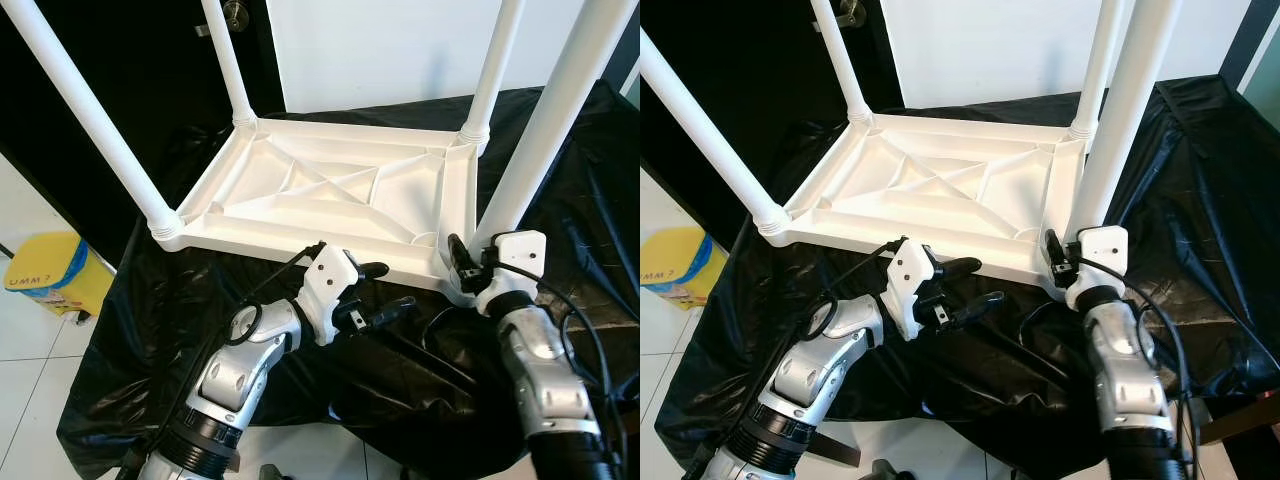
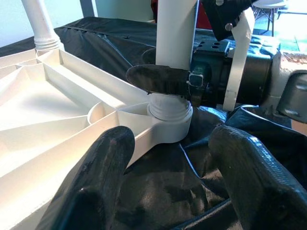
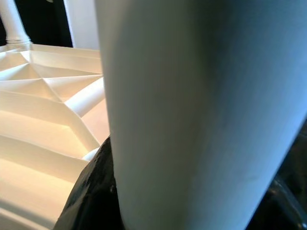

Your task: Building children table

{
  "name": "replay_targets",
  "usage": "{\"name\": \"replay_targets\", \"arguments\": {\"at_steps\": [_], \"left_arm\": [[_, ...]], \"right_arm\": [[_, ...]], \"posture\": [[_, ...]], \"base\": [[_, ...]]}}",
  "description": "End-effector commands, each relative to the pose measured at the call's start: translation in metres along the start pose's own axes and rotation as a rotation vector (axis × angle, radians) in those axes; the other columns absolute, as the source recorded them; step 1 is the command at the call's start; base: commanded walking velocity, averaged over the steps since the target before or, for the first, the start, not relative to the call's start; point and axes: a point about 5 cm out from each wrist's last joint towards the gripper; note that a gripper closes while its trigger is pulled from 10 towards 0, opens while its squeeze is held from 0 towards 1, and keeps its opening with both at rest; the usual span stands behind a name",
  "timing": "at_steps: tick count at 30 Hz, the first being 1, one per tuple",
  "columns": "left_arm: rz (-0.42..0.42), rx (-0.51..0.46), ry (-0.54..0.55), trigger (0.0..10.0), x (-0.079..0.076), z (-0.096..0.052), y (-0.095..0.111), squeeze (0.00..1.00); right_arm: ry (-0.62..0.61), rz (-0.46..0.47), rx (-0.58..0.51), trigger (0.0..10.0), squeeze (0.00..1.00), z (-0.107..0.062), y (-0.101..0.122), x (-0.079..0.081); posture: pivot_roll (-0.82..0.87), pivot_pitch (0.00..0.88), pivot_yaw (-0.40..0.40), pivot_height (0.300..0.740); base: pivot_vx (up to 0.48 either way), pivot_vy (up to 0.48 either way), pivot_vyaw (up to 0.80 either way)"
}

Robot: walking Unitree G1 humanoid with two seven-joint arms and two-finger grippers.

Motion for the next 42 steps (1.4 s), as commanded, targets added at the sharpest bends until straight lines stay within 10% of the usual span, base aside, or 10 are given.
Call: {"name": "replay_targets", "arguments": {"at_steps": [1,8,27,28,30,38,39,42], "left_arm": [[0.001,-0.001,0.072,10.0,0.006,-0.002,-0.001,0.00],[-0.008,-0.021,0.093,10.0,0.007,0.001,0.000,0.00],[-0.007,-0.030,0.098,10.0,0.009,0.002,0.001,0.00],[-0.007,-0.032,0.101,10.0,0.010,0.002,0.001,0.00],[-0.007,-0.035,0.102,10.0,0.010,0.002,0.002,0.00],[-0.008,-0.041,0.107,10.0,0.010,0.003,0.002,0.00],[-0.009,-0.042,0.108,10.0,0.010,0.003,0.002,0.00],[-0.010,-0.043,0.111,10.0,0.010,0.002,0.001,0.00]], "right_arm": [[-0.010,0.016,0.108,10.0,0.00,-0.008,-0.019,0.013],[-0.094,0.071,0.168,10.0,0.00,-0.012,-0.018,0.040],[-0.132,0.063,0.188,10.0,0.00,-0.013,-0.015,0.037],[-0.126,0.060,0.184,10.0,0.85,-0.013,-0.015,0.036],[-0.115,0.060,0.171,10.0,1.00,-0.013,-0.014,0.036],[0.018,0.115,0.070,10.0,1.00,-0.017,-0.005,0.024],[0.070,0.112,0.058,10.0,0.14,-0.019,-0.006,0.022],[0.178,0.103,0.035,10.0,0.00,-0.023,-0.006,0.014]], "posture": [[-0.15,0.058,0.066,0.740],[-0.16,0.054,0.055,0.740],[-0.16,0.043,0.053,0.740],[-0.16,0.042,0.051,0.740],[-0.16,0.040,0.050,0.740],[-0.16,0.039,0.042,0.740],[-0.16,0.039,0.040,0.740],[-0.16,0.037,0.039,0.740]], "base": [[0.000,0.000,0.00],[0.000,0.000,0.00],[0.000,0.000,0.00],[0.000,0.000,0.00],[0.000,0.000,0.00],[0.000,0.000,0.00],[0.000,0.000,0.00],[0.000,0.000,0.00]]}}
Point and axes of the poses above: a point about 5 cm out from each wrist's last joint towards the gripper, its own z axis pointing out of the wrist towards the gripper, its own y axis along the axis of the wrist's last joint, x = y × z, and after that the axes turned 7 degrees about -z, right-handed
